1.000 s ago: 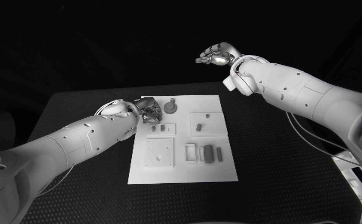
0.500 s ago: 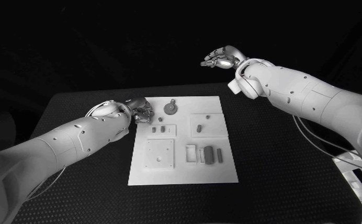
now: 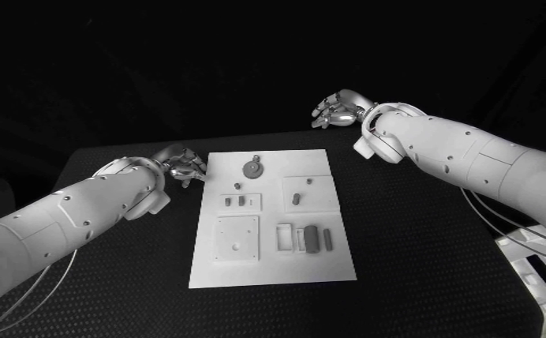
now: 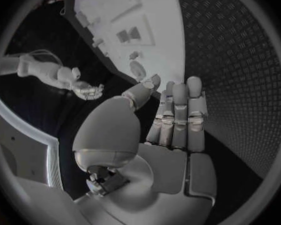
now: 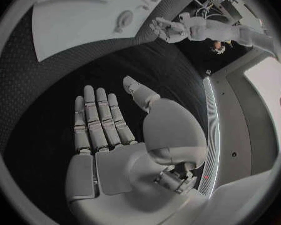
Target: Assemble the parts on the task board
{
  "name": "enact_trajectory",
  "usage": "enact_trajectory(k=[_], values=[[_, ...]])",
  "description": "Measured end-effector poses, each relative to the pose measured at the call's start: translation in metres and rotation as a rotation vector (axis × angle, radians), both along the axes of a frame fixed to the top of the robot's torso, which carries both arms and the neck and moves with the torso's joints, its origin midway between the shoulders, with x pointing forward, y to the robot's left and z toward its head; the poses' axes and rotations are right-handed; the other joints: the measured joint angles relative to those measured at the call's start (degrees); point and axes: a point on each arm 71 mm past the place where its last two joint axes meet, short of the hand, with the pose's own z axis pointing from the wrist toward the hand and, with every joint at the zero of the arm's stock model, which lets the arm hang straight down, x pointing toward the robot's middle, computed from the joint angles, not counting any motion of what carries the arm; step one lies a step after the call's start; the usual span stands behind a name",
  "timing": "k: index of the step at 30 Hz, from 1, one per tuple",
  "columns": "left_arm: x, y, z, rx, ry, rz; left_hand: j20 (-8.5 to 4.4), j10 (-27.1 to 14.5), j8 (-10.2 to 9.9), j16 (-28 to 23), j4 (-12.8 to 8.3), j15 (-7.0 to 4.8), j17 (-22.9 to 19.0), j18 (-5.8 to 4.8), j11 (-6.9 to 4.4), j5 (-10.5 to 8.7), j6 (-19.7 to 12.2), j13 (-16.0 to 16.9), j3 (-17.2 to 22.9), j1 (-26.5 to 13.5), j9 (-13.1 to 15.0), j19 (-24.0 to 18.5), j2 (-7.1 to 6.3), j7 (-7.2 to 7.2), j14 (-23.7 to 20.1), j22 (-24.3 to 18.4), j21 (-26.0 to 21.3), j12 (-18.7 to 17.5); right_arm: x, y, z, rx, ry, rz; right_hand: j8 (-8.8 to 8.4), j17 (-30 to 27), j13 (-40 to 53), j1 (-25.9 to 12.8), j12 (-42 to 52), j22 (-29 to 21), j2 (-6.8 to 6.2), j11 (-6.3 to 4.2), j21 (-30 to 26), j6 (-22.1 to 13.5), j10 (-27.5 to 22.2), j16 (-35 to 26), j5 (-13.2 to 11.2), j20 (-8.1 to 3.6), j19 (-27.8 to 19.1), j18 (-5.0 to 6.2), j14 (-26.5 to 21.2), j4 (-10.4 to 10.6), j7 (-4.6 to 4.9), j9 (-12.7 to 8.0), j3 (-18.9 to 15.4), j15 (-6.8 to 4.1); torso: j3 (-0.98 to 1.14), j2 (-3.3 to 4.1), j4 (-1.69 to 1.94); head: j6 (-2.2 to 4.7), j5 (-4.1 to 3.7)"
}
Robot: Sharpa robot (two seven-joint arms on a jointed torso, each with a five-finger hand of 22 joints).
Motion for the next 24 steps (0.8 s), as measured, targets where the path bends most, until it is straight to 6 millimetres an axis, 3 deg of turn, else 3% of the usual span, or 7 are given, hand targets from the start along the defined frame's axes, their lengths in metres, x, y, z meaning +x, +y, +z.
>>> enact_trajectory(k=[5, 7, 9, 11, 12, 17, 24], values=[[-0.006, 0.026, 0.008, -0.169, 0.045, 0.063, 0.23, -0.07, 1.4, -3.88, 0.0, 0.24, -2.31, -0.28, 0.08, 0.0, 0.1, 0.72, 0.0, -0.37, 0.06, -1.86, 0.36, 0.1, -1.46, -1.95, -3.34, 1.81, -0.013, 0.003, -0.012, -0.106, 0.021, 0.059, 0.76, 2.09, 0.37, 0.79, 1.0, -0.47, -0.18, -1.56, 0.6, 1.69, 3.97, 2.16, 0.0, -0.25, 6.29, 1.78, 5.69, 0.0, 0.09, 0.55, 0.0, -2.62, 0.02, -0.01, 0.03, 0.42, -0.54], [-0.009, 0.03, 0.011, -0.239, 0.058, 0.076, 0.61, -0.48, 1.78, -6.77, 0.0, 0.95, -3.75, -0.29, 0.49, 0.0, 0.12, 0.91, 0.0, -1.12, 0.06, -3.28, 0.31, 0.12, -2.38, -3.38, -5.55, 2.45, -0.017, 0.003, -0.016, -0.158, 0.019, 0.079, 1.45, 3.07, 0.54, 1.18, 1.0, -0.55, -0.17, -2.36, 1.12, 2.68, 6.0, 2.98, 0.0, -0.36, 9.02, 3.11, 8.07, -0.09, -0.41, 0.98, -0.09, -3.76, 0.01, -0.03, 0.03, 0.55, -0.64], [-0.011, 0.032, 0.012, -0.291, 0.068, 0.081, 1.04, -1.07, 2.26, -9.5, -0.15, 1.57, -5.0, -0.3, 0.52, 0.0, 0.05, 1.01, -0.15, -1.33, 0.06, -4.29, 0.11, 0.05, -3.01, -4.78, -7.51, 2.94, -0.02, 0.004, -0.018, -0.204, 0.014, 0.093, 1.62, 3.82, 0.54, 1.21, 0.77, -0.7, -0.15, -2.83, 1.13, 3.29, 7.31, 3.07, 0.0, -0.39, 10.69, 3.11, 9.51, -0.15, -0.9, 1.34, -0.15, -4.42, 0.01, -0.06, 0.04, 0.7, -0.88], [-0.015, 0.031, 0.013, -0.344, 0.078, 0.078, 1.52, -1.35, 2.73, -12.57, -0.15, 1.9, -6.17, -0.29, 0.47, 0.0, -0.37, 1.01, -0.49, -1.51, 0.02, -4.8, 0.29, -0.37, -3.05, -6.39, -9.62, 3.57, -0.024, 0.005, -0.021, -0.259, 0.008, 0.113, 1.92, 4.65, 0.6, 1.44, 0.12, -0.7, -0.38, -3.19, 1.37, 3.97, 8.64, 3.62, 0.0, -0.46, 12.6, 4.46, 11.15, -0.15, -1.18, 1.71, -0.15, -5.2, 0.02, -0.08, 0.07, 0.86, -1.05], [-0.016, 0.029, 0.014, -0.364, 0.083, 0.074, 1.67, -1.69, 2.81, -13.72, -0.31, 2.32, -6.52, -0.28, 0.53, 0.0, -0.45, 1.01, -0.66, -1.51, -0.04, -5.11, 0.29, -0.44, -3.24, -6.97, -10.43, 3.58, -0.026, 0.006, -0.023, -0.284, 0.005, 0.124, 1.93, 4.94, 0.6, 1.44, -0.13, -0.7, -0.38, -3.36, 1.37, 4.14, 9.05, 3.62, 0.0, -0.49, 13.17, 4.47, 11.51, -0.15, -1.35, 1.8, -0.15, -5.56, 0.01, -0.08, 0.09, 0.91, -1.09], [-0.024, 0.019, 0.017, -0.465, 0.106, 0.05, 2.94, -2.98, 3.15, -18.39, -0.25, 3.62, -7.71, -0.1, 1.12, 0.0, -0.95, 0.43, -1.21, -2.02, -0.5, -6.64, 0.31, -0.54, -4.54, -9.07, -13.52, 3.96, -0.038, 0.017, -0.036, -0.407, -0.009, 0.188, 1.93, 6.18, 0.6, 1.44, -1.45, -0.7, -0.38, -3.87, 1.37, 4.88, 10.95, 3.62, 0.0, -0.56, 14.92, 4.48, 13.34, -0.05, -1.45, 2.27, -0.25, -6.23, -0.06, -0.03, 0.07, 1.13, -1.31], [-0.033, 0.012, 0.02, -0.607, 0.144, 0.044, 4.18, -5.78, 3.43, -23.46, -0.29, 4.94, -8.26, 0.33, 1.87, 0.0, -2.28, -1.82, -3.22, -3.01, -1.15, -8.07, 0.28, -0.63, -5.52, -10.99, -16.58, 1.76, -0.044, 0.019, -0.055, -0.56, -0.022, 0.22, 1.92, 6.85, 0.47, 0.39, -3.18, -0.63, -2.32, -3.66, 1.37, 4.92, 11.15, 3.61, 0.0, -0.58, 15.55, 4.47, 13.55, 0.18, -1.42, 2.28, -0.47, -6.44, -0.09, 0.02, 0.03, 1.37, -1.42]])
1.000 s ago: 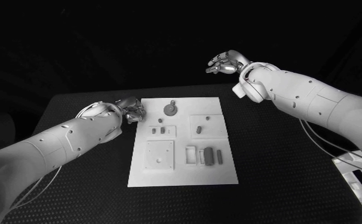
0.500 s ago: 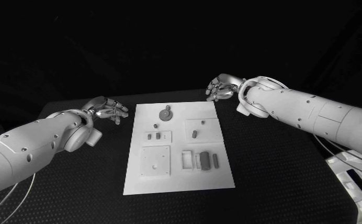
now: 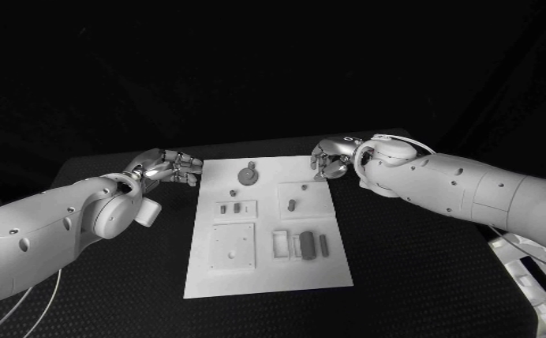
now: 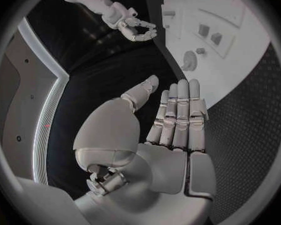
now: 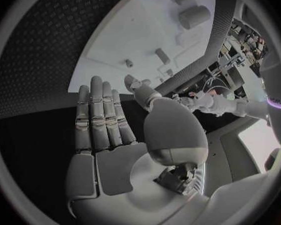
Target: Assemble the parts on the task board
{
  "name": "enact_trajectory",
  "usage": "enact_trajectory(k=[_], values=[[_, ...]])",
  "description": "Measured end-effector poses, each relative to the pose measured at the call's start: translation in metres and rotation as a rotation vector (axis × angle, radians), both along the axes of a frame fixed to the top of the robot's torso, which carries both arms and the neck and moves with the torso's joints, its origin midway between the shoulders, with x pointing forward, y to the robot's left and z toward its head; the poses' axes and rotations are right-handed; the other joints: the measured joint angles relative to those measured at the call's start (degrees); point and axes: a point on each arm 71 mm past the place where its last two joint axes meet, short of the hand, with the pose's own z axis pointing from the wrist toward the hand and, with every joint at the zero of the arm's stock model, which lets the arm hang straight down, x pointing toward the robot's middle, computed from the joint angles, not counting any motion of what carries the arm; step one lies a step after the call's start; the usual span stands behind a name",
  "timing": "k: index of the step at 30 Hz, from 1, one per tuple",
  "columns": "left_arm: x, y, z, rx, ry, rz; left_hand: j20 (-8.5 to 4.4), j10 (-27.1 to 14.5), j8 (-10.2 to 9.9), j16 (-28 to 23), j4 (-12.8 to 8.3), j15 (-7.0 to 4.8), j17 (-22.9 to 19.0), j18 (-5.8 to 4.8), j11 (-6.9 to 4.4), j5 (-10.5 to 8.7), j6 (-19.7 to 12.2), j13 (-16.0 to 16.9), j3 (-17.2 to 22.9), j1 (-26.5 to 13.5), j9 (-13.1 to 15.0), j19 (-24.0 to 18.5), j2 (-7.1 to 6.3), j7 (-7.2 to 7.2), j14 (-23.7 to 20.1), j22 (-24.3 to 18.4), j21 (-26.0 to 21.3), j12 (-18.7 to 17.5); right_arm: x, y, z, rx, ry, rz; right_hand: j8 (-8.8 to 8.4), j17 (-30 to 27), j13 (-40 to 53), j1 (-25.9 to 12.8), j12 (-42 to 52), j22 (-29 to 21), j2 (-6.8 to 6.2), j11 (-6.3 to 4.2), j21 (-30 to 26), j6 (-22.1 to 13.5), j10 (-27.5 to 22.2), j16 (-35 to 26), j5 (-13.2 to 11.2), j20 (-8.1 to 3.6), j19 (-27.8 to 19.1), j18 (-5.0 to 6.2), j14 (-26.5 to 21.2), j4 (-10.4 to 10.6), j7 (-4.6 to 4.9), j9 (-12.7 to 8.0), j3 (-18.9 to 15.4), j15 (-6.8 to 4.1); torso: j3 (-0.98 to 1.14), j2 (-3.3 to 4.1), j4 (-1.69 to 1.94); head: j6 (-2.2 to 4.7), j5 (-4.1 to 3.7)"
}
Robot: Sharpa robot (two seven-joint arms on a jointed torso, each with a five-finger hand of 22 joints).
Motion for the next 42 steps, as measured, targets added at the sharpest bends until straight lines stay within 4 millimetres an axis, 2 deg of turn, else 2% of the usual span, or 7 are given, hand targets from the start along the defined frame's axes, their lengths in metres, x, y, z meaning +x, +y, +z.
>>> enact_trajectory(k=[6, 15, 25, 27, 29, 32, 42], values=[[-0.005, 0.0, 0.002, -0.069, 0.014, 0.006, 1.64, -3.31, 0.0, -3.41, -0.02, 1.39, 0.0, 0.13, 0.66, 0.0, -1.54, -2.19, -2.49, -1.06, -0.52, -1.64, -0.29, -0.1, -2.02, -1.15, -2.28, -1.97, -0.002, 0.003, -0.009, -0.066, -0.017, 0.015, -0.31, 0.56, -0.29, -0.78, -1.99, 0.1, -0.78, 0.33, -0.35, 0.0, -0.33, -0.93, 0.0, 0.11, 0.29, 0.0, 0.26, 0.0, 0.0, -0.01, 0.0, 0.14, -0.02, -0.01, 0.07, 0.04, 0.15], [-0.008, -0.004, 0.004, -0.109, 0.018, 0.002, 1.63, -3.51, 0.0, -4.03, 0.05, 1.43, 0.34, 0.18, 0.86, 0.0, -1.74, -2.85, -2.87, -1.06, -0.6, -1.63, -0.29, 0.1, -2.06, -1.41, -2.46, -1.97, -0.008, 0.022, -0.031, -0.095, -0.021, 0.047, -0.63, 0.94, -0.29, -1.01, -2.94, 0.26, -1.0, 0.32, -0.6, 0.0, -0.32, -1.21, 0.0, 0.12, 0.28, 0.0, 0.26, 0.03, 0.0, -0.01, 0.03, 0.14, 0.09, 0.04, 0.0, -0.09, 1.13], [-0.008, -0.005, 0.004, -0.119, 0.02, 0.003, 1.64, -3.51, 0.0, -4.06, 0.05, 1.42, 0.59, 0.16, 0.86, 0.0, -1.94, -3.09, -3.18, -1.29, -0.66, -1.63, -0.07, 0.3, -2.06, -1.51, -2.68, -1.97, -0.009, 0.033, -0.033, -0.095, -0.05, 0.068, -0.63, 1.53, -0.34, -0.06, -4.27, 0.67, -0.52, 0.53, -1.27, 0.0, -0.12, -2.15, 0.0, 0.12, 0.28, 0.0, 0.26, -0.15, 0.0, -0.02, 0.66, 0.15, 0.1, 0.05, -0.05, -0.47, 1.55], [-0.007, -0.004, 0.004, -0.119, 0.02, 0.004, 1.64, -3.72, 0.19, -4.29, 0.05, 1.42, 0.66, 0.14, 1.07, 0.0, -1.94, -3.21, -3.18, -1.29, -0.67, -1.63, -0.07, 0.3, -2.06, -1.51, -2.68, -1.97, -0.01, 0.037, -0.034, -0.095, -0.052, 0.075, -0.63, 1.8, -0.32, 1.07, -4.74, 0.81, 0.0, 0.73, -1.59, 0.29, 0.09, -2.56, 0.0, 0.12, 0.28, -0.01, 0.21, -0.28, -0.3, -0.02, 1.37, 0.2, 0.1, 0.05, -0.07, -0.51, 1.65], [-0.007, -0.004, 0.004, -0.119, 0.02, 0.006, 1.64, -3.72, 0.21, -4.29, 0.05, 1.42, 0.79, -0.07, 1.07, 0.0, -2.14, -3.3, -3.18, -1.29, -0.73, -1.63, -0.07, 0.5, -2.06, -1.55, -2.69, -1.97, -0.011, 0.041, -0.035, -0.097, -0.057, 0.084, -0.78, 2.25, -0.28, 2.02, -5.74, 1.03, -0.54, 1.04, -2.14, 1.19, 0.4, -3.32, 0.0, 0.34, 0.06, 0.0, -0.03, 0.28, -0.37, -0.02, 5.13, 0.44, 0.12, 0.05, -0.07, -0.52, 1.76], [-0.007, -0.003, 0.004, -0.119, 0.02, 0.008, 1.64, -3.84, 0.21, -4.29, 0.05, 1.42, 0.86, -0.09, 1.19, 0.0, -2.14, -3.38, -3.18, -1.29, -0.73, -1.63, -0.07, 0.5, -2.06, -1.58, -2.91, -1.97, -0.011, 0.043, -0.036, -0.103, -0.064, 0.087, -0.84, 2.69, -0.05, 2.02, -6.49, 1.48, -0.54, 1.14, -2.46, 1.78, 0.51, -3.81, 0.0, 0.37, 0.03, 0.0, -0.07, 0.12, -0.55, -0.03, 7.07, 0.5, 0.14, 0.05, -0.08, -0.55, 1.82], [-0.006, -0.002, 0.004, -0.119, 0.022, 0.012, 1.64, -3.71, 0.21, -4.51, 0.04, 1.64, 1.1, -0.27, 1.49, 0.0, -2.35, -3.58, -3.49, -1.28, -0.79, -1.63, -0.07, 0.71, -1.84, -1.57, -2.91, -1.97, -0.011, 0.045, -0.037, -0.111, -0.081, 0.089, -0.84, 3.41, 0.1, 2.01, -7.54, 2.4, 0.22, 1.25, -2.9, 3.23, 1.05, -4.47, 0.0, 0.65, -0.67, 0.0, -0.62, -0.06, -1.07, -0.03, 8.18, 1.05, 0.12, 0.05, -0.07, -0.88, 1.83]])
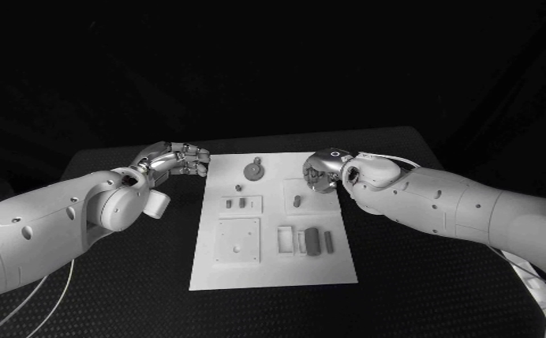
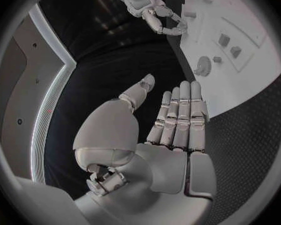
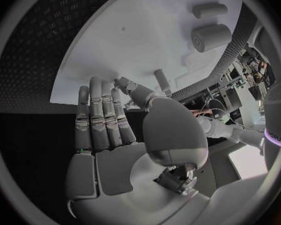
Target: Assemble the parts on the task board
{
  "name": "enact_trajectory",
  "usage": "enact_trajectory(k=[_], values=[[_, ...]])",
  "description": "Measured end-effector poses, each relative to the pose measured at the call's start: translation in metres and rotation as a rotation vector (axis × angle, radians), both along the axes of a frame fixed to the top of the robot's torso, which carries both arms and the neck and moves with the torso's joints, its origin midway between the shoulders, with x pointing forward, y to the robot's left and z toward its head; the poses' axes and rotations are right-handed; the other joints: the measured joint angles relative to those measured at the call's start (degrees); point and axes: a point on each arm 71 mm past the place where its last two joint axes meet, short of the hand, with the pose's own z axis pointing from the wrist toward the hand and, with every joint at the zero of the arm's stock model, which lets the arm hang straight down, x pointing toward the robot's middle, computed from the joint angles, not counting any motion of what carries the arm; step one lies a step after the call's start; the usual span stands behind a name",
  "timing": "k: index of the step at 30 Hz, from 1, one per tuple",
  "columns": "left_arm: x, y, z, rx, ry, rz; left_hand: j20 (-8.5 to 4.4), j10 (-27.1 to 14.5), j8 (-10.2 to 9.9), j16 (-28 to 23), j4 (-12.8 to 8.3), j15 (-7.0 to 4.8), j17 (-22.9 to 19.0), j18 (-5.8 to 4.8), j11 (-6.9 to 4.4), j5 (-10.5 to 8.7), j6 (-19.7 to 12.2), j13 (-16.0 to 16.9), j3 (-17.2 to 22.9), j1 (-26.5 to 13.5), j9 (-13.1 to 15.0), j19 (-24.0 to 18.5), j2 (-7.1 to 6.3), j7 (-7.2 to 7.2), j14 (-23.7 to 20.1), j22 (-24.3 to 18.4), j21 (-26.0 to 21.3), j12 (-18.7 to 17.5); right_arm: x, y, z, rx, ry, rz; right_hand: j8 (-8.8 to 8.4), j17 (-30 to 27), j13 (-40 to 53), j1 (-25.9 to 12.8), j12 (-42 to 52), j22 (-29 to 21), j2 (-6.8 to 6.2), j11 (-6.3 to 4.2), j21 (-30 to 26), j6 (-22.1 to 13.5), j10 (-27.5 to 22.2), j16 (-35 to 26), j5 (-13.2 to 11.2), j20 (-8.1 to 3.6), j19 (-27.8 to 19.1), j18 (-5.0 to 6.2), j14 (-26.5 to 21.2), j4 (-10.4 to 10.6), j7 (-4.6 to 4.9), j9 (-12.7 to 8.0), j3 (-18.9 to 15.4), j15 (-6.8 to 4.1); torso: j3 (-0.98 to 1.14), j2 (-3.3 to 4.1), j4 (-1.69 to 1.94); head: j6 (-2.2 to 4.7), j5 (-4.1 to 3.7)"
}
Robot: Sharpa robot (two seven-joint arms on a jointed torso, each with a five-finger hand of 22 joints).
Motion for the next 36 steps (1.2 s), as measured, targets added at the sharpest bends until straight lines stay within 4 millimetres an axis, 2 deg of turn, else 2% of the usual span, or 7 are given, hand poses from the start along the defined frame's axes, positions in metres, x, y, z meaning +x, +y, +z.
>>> enact_trajectory(k=[5, 12, 25, 27, 36], values=[[0.0, 0.0, 0.0, 0.001, 0.001, 0.001, 0.0, 0.0, 0.0, 0.0, 0.0, 0.0, 0.09, -0.03, 0.0, 0.0, 0.09, -0.08, 0.0, 0.0, -0.06, 0.0, 0.0, 0.33, 0.0, 0.0, 0.0, 0.0, 0.0, 0.001, 0.0, -0.005, -0.003, 0.002, 0.0, 0.23, 0.17, 0.0, -0.01, 0.2, 0.0, 0.09, -0.03, 0.37, 0.29, -0.22, 0.0, 0.0, 0.0, 0.0, 0.0, 0.0, -0.35, 0.0, 0.0, 0.0, -0.01, 0.0, -0.01, -0.04, -0.02], [0.001, 0.002, 0.0, 0.003, 0.002, 0.006, 0.0, 0.13, 0.0, 0.0, 0.0, 0.0, 0.17, -0.29, 0.13, 0.0, 0.01, -0.14, 0.0, 0.0, -0.06, 0.0, 0.0, 0.42, 0.0, -0.05, 0.0, 0.0, 0.0, 0.004, -0.001, -0.013, -0.01, 0.01, 0.0, 0.52, 0.17, 0.0, 0.02, 0.46, 0.0, 0.09, -0.22, 0.67, 0.7, -0.22, 0.0, 0.0, 0.0, 0.0, -0.03, 0.0, -0.25, -0.01, 0.0, 0.04, -0.01, 0.0, -0.02, -0.15, -0.07], [0.001, 0.003, -0.001, 0.004, 0.005, 0.007, 0.22, 0.2, 0.23, -0.22, 0.0, 0.0, 0.3, -0.33, 0.2, 0.0, 0.01, -0.27, 0.0, 0.0, -0.13, 0.22, 0.0, 0.42, 0.0, -0.04, -0.22, 0.0, -0.001, 0.011, -0.003, -0.031, -0.031, 0.025, 0.0, 1.05, 0.54, 0.0, 0.06, 1.0, 0.0, -0.33, -0.22, 1.31, 1.53, -0.22, 0.0, 0.0, 0.0, 0.0, 0.05, 0.0, -0.5, -0.01, -0.01, 0.13, -0.01, 0.01, -0.02, -0.35, -0.15], [0.001, 0.003, -0.001, 0.005, 0.005, 0.007, 0.22, 0.01, 0.23, -0.22, 0.0, 0.0, 0.33, -0.35, 0.39, 0.0, 0.0, -0.31, 0.0, 0.0, -0.13, 0.22, 0.0, 0.42, 0.0, -0.04, -0.22, 0.0, -0.002, 0.012, -0.003, -0.035, -0.034, 0.027, 0.21, 1.26, 0.54, 0.04, -0.02, 1.16, -0.04, -0.54, -0.21, 1.63, 1.91, -0.22, 0.0, 0.0, 0.01, -0.01, 0.09, -0.09, -0.81, -0.01, 0.22, 0.12, -0.01, 0.01, -0.02, -0.35, -0.15], [0.001, 0.004, -0.001, 0.005, 0.008, 0.007, 0.22, 0.0, 0.23, -0.4, 0.0, 0.0, 0.41, -0.41, 0.4, 0.0, 0.0, -0.37, 0.0, 0.0, -0.12, 0.22, 0.0, 0.41, 0.0, -0.04, -0.22, 0.0, -0.002, 0.013, -0.003, -0.06, -0.05, 0.031, 0.7, 2.97, 1.51, 1.65, -0.32, 2.03, -0.96, -1.5, -0.21, 3.49, 3.52, -0.15, 0.0, -0.61, 1.9, 0.0, 1.37, -0.18, -1.37, 0.25, 0.45, -0.92, -0.01, 0.01, -0.01, -0.46, -0.21]])
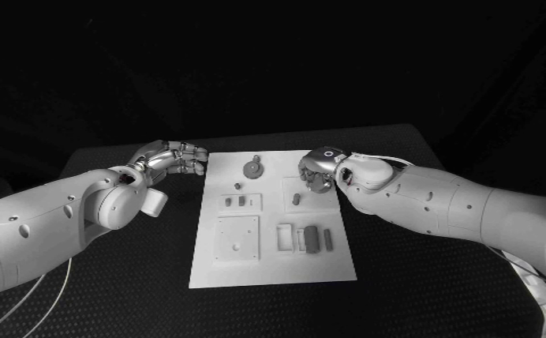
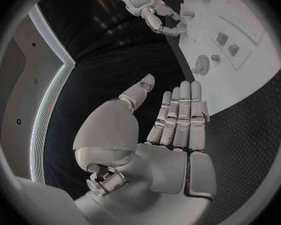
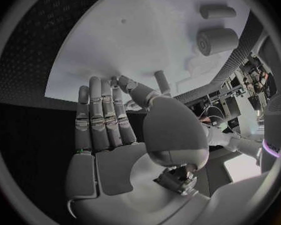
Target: Assemble the parts on the task board
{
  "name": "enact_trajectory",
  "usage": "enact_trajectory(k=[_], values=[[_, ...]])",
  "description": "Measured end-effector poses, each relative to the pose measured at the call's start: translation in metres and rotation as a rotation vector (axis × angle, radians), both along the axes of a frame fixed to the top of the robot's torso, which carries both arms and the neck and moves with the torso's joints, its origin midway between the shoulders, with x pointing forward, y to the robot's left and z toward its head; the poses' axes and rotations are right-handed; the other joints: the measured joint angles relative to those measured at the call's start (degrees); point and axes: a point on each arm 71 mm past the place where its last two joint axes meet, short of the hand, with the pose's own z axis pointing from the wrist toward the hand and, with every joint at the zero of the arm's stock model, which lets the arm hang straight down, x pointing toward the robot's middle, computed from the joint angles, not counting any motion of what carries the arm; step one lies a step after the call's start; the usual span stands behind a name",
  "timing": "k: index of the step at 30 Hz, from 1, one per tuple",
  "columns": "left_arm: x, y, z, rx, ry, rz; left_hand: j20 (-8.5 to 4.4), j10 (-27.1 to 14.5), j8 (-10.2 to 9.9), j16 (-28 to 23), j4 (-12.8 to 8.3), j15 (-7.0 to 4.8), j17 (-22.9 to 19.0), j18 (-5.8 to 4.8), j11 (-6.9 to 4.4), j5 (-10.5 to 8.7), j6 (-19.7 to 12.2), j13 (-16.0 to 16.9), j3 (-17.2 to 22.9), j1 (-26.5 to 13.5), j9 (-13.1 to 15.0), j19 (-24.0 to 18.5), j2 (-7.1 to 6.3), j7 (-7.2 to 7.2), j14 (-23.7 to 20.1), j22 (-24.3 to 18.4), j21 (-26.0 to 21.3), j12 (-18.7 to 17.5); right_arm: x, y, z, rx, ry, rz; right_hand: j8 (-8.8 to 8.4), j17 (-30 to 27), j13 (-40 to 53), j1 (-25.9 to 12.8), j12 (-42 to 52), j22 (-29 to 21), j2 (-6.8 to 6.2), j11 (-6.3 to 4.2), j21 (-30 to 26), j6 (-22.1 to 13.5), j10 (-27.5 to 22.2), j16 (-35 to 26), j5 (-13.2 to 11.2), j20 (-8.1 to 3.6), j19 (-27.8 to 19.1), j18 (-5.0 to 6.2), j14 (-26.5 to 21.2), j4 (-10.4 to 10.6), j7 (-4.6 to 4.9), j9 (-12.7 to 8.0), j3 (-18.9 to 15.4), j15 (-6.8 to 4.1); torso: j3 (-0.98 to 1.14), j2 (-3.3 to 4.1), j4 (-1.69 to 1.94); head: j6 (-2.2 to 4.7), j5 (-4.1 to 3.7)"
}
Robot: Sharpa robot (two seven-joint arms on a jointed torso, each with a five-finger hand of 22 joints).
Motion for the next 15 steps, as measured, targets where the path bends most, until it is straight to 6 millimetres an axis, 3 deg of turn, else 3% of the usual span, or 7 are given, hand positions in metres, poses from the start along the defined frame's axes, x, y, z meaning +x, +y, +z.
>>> enact_trajectory(k=[6, 10, 15], values=[[-0.0001, 0.0001, -0.0001, 0.0, 0.002, -0.001, 0.0, 0.0, 0.0, -0.04, 0.0, 0.0, 0.06, -0.03, 0.0, 0.0, 0.0, -0.1, 0.0, 0.0, 0.0, 0.0, 0.0, 0.0, 0.0, -0.05, 0.0, 0.0, -0.0009, 0.0016, -0.0006, -0.019, -0.021, 0.003, 0.82, 2.78, 1.39, 1.92, 0.5, 0.0, 0.59, -1.22, 0.88, 2.43, 2.44, 1.5, 0.0, -1.06, 2.87, 0.0, 2.1, 0.0, -1.03, 0.69, -0.01, -1.11, 0.02, 0.02, -0.01, -0.1, -0.01], [-0.0001, 0.0002, -0.0002, 0.001, 0.002, -0.001, 0.0, 0.0, 0.23, -0.04, 0.0, 0.0, 0.13, -0.05, 0.0, 0.0, 0.0, -0.15, 0.0, 0.0, 0.0, 0.0, 0.0, 0.0, 0.0, -0.05, 0.0, 0.0, -0.0025, 0.0025, -0.0019, -0.029, -0.033, 0.005, 1.14, 4.33, 3.13, 2.7, 1.0, 0.0, 0.12, -1.79, 1.21, 3.4, 3.62, 2.15, -0.05, -1.67, 4.1, 0.0, 3.24, 0.0, -1.59, 1.17, -0.02, -1.68, 0.02, 0.02, -0.01, -0.18, -0.07], [-0.0001, 0.0003, -0.0002, 0.001, 0.003, -0.001, 0.0, 0.0, 0.23, -0.04, 0.0, 0.0, 0.19, -0.07, 0.0, 0.0, 0.2, -0.16, 0.0, 0.0, 0.0, 0.0, 0.0, 0.2, 0.0, -0.05, -0.13, 0.0, -0.004, 0.0033, -0.0026, -0.038, -0.047, 0.007, 1.14, 5.59, 3.46, 3.59, 0.99, -0.01, -0.48, -1.6, 1.53, 4.08, 3.83, 2.53, -0.05, -1.88, 5.12, -0.01, 3.46, 0.0, -1.89, 1.59, -0.02, -1.87, 0.03, 0.02, -0.01, -0.28, -0.2]])
